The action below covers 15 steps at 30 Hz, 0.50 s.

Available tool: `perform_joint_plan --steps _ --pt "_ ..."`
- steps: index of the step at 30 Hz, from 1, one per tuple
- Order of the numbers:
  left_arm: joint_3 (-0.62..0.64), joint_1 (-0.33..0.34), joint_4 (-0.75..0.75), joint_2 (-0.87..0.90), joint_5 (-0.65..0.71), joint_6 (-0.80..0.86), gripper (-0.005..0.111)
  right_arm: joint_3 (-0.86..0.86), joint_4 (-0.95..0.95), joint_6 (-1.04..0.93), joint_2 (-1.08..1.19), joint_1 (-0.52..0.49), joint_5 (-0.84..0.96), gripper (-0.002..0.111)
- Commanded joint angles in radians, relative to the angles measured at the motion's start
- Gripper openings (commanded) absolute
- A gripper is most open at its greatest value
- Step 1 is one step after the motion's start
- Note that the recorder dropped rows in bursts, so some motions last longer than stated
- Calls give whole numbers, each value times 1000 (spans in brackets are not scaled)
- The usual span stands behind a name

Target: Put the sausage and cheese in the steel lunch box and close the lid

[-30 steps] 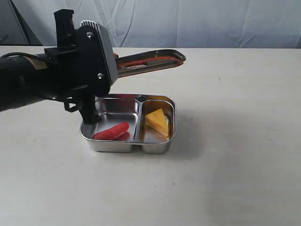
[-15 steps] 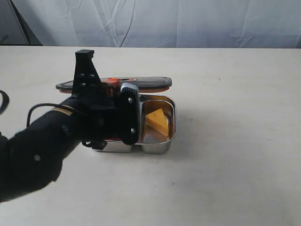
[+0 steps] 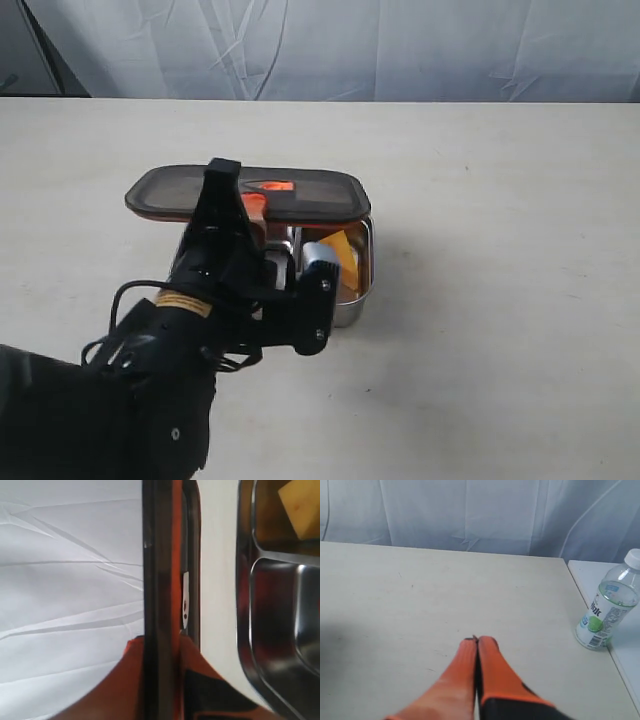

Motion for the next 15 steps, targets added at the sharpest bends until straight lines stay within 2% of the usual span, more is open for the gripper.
perform_joint_plan --steps 1,4,15 --pt "4 -47 11 34 -62 -20 0 48 -32 2 -46 0 1 -1" --pt "4 -52 19 58 -122 -30 0 68 -40 16 -71 0 1 -1" --pt "4 -57 92 159 -122 -82 0 102 -43 18 -133 0 1 -1"
